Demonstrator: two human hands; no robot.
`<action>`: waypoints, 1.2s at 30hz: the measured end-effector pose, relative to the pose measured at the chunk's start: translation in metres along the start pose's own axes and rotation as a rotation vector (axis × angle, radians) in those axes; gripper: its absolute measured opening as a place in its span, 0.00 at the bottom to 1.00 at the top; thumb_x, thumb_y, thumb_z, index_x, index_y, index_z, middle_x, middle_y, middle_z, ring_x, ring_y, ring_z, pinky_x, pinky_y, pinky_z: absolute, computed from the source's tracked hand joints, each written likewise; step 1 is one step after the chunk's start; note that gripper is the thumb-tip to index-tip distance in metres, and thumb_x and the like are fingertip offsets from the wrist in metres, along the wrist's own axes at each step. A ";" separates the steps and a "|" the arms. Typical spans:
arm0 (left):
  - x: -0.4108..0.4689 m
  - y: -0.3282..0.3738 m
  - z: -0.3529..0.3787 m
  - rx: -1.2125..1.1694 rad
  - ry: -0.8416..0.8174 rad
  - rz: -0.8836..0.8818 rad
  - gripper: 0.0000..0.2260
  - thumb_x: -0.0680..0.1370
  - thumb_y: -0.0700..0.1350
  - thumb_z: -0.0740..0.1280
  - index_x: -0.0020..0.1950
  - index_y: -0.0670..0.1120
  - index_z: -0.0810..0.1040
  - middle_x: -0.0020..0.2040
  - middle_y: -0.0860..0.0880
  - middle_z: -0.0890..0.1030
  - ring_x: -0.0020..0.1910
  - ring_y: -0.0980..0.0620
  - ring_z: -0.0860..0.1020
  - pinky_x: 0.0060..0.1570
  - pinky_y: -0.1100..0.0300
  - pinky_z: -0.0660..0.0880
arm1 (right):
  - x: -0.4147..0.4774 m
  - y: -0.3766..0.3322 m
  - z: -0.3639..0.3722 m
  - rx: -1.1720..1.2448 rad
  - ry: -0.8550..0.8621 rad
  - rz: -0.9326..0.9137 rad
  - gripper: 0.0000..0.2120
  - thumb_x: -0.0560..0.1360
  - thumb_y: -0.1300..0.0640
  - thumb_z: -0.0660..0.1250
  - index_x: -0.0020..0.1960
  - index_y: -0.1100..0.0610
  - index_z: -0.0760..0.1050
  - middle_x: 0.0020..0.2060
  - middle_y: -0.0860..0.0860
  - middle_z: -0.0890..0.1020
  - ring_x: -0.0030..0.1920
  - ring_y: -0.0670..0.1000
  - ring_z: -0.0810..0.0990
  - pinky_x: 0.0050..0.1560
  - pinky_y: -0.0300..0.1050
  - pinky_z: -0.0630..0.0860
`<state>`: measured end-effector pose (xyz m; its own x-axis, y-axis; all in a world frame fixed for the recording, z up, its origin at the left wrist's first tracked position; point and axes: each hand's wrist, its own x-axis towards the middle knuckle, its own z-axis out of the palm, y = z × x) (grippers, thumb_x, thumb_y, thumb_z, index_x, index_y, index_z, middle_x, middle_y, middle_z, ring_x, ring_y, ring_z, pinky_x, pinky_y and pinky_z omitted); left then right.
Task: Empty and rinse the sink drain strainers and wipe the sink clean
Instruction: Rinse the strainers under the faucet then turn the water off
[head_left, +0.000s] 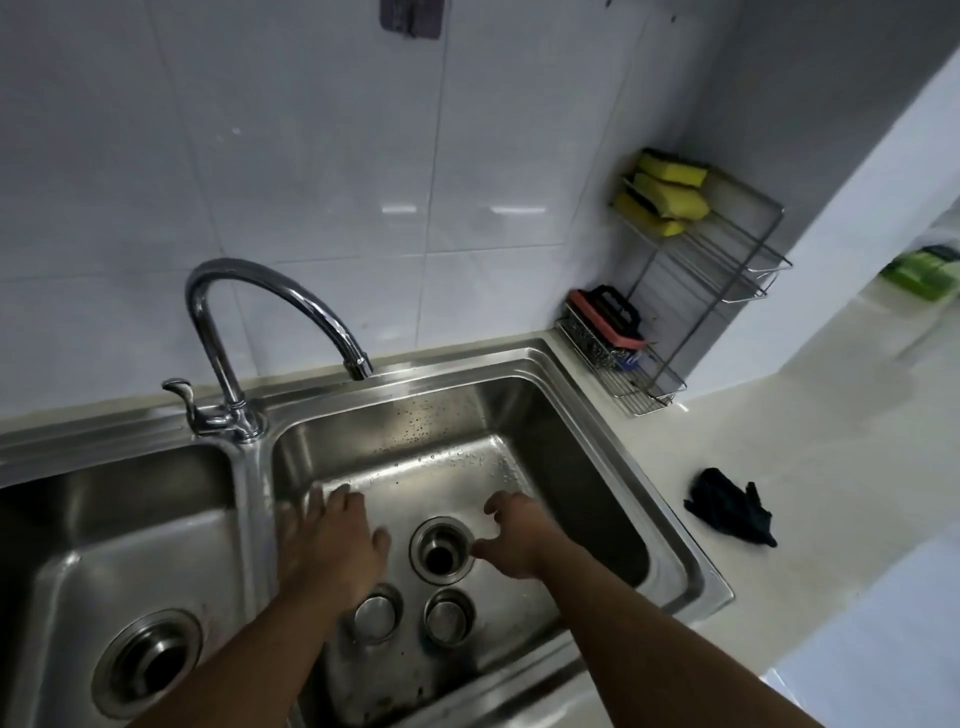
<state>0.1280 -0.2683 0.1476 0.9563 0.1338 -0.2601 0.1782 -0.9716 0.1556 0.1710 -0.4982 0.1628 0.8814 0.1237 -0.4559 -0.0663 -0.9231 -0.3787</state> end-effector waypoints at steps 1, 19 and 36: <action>0.000 0.012 -0.008 -0.025 -0.011 0.054 0.27 0.79 0.60 0.55 0.75 0.50 0.65 0.76 0.50 0.66 0.77 0.46 0.60 0.75 0.44 0.56 | -0.005 -0.003 -0.009 0.002 0.015 -0.003 0.33 0.71 0.44 0.76 0.71 0.52 0.69 0.68 0.54 0.74 0.65 0.55 0.76 0.65 0.50 0.76; -0.037 0.119 -0.120 -0.100 -0.039 0.408 0.21 0.76 0.51 0.66 0.68 0.49 0.72 0.66 0.47 0.75 0.62 0.44 0.75 0.58 0.53 0.74 | -0.097 -0.024 -0.113 -0.125 0.242 -0.064 0.26 0.73 0.50 0.73 0.68 0.57 0.72 0.62 0.56 0.77 0.60 0.56 0.78 0.59 0.49 0.77; -0.037 0.143 -0.123 -0.072 -0.083 0.403 0.22 0.76 0.48 0.67 0.70 0.49 0.71 0.68 0.46 0.73 0.64 0.44 0.74 0.62 0.51 0.73 | -0.107 -0.006 -0.122 -0.065 0.220 -0.082 0.25 0.73 0.51 0.73 0.68 0.55 0.73 0.62 0.55 0.77 0.61 0.55 0.77 0.62 0.51 0.77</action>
<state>0.1467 -0.3883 0.2969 0.9315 -0.2736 -0.2398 -0.1881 -0.9264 0.3261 0.1341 -0.5500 0.3119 0.9637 0.1235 -0.2367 0.0337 -0.9358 -0.3509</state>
